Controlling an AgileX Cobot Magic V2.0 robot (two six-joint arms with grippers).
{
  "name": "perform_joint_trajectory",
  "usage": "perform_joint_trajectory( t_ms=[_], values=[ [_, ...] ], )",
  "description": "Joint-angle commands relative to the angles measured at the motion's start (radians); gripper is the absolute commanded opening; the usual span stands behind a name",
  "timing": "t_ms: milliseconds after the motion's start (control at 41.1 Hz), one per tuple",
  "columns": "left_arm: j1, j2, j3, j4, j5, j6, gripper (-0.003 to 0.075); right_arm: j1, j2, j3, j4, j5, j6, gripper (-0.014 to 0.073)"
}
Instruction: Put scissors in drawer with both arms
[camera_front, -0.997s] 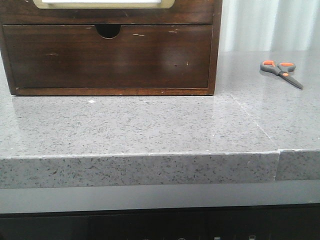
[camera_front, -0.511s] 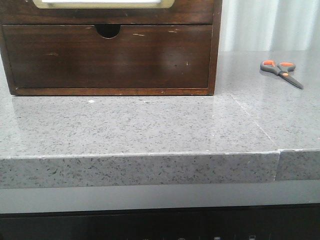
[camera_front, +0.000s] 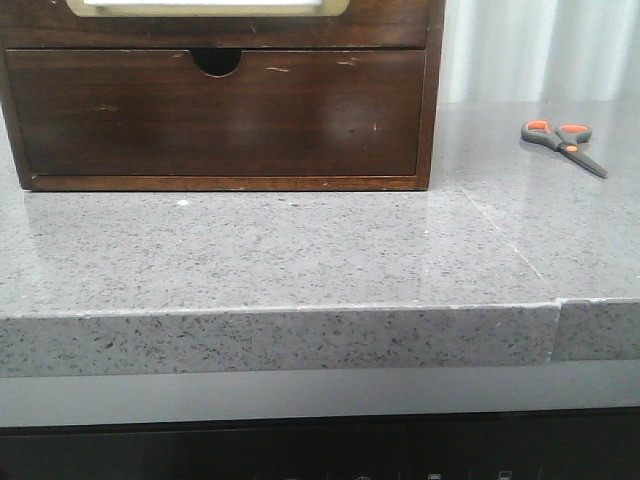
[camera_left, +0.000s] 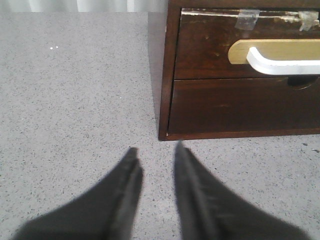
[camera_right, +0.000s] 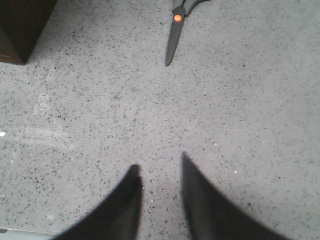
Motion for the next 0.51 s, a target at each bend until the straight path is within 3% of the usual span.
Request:
perform_joint_trajectory(
  t_ms=[0, 97, 243, 487],
  values=[
    [0.004, 0.011, -0.033, -0.021, -0.072, -0.004, 0.0424, -0.006, -0.003, -0.034, -0.015, -0.068, -0.008, 0.051],
    [0.004, 0.021, -0.033, -0.048, -0.072, -0.004, 0.0526, -0.006, -0.003, -0.034, -0.015, -0.068, -0.008, 0.0554],
    [0.004, 0.062, -0.033, -0.185, -0.075, -0.004, 0.0524, -0.006, -0.003, -0.034, -0.015, -0.069, -0.008, 0.0549],
    [0.004, 0.216, -0.033, -0.564, -0.103, 0.005, 0.0524, -0.006, -0.003, -0.034, -0.015, -0.069, -0.008, 0.0549]
  ],
)
